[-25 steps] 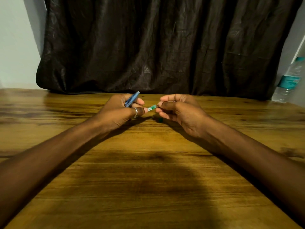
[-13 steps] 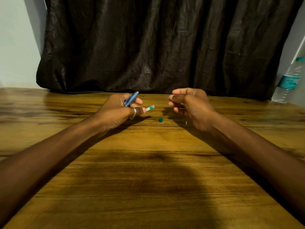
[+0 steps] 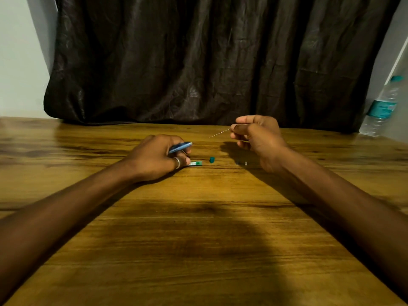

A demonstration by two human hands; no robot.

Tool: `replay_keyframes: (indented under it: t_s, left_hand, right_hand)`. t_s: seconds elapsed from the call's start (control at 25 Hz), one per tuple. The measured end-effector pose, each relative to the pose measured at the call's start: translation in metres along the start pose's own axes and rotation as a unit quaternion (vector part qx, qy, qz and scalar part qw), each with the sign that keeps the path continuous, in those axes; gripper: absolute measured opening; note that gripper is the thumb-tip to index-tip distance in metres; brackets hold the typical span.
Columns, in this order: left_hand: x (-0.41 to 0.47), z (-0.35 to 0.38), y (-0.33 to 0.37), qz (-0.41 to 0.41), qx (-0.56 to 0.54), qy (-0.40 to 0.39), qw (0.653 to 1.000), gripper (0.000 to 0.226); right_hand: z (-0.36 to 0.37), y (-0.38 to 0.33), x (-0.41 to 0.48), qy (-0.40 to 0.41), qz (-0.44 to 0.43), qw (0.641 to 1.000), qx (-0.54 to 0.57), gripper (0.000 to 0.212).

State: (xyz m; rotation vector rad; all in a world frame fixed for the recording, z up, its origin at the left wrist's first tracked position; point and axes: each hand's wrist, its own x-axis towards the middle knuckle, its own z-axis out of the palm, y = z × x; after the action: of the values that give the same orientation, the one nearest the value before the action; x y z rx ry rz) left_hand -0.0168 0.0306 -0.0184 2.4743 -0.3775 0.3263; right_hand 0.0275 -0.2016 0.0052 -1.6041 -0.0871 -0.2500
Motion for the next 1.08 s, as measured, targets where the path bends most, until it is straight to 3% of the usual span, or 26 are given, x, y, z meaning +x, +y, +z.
replay_keyframes:
  t_s: [0.32, 0.68, 0.8, 1.08]
  left_hand:
    - [-0.002, 0.000, 0.004, 0.020, 0.075, -0.016, 0.997, 0.019]
    - [0.001, -0.003, 0.004, -0.021, 0.007, 0.015, 1.000, 0.044]
    - [0.007, -0.006, 0.004, -0.026, -0.048, 0.030, 0.998, 0.019]
    - [0.012, -0.005, -0.001, 0.025, -0.109, 0.028, 0.993, 0.020]
  right_hand:
    - [0.003, -0.001, -0.002, -0.009, 0.008, 1.000, -0.005, 0.022]
    - [0.002, -0.004, -0.004, -0.010, 0.007, 1.000, -0.004, 0.023]
    - [0.001, -0.005, -0.006, -0.013, 0.006, 1.000, -0.004, 0.025]
    - [0.004, -0.007, -0.007, -0.029, -0.002, 0.998, 0.049, 0.023]
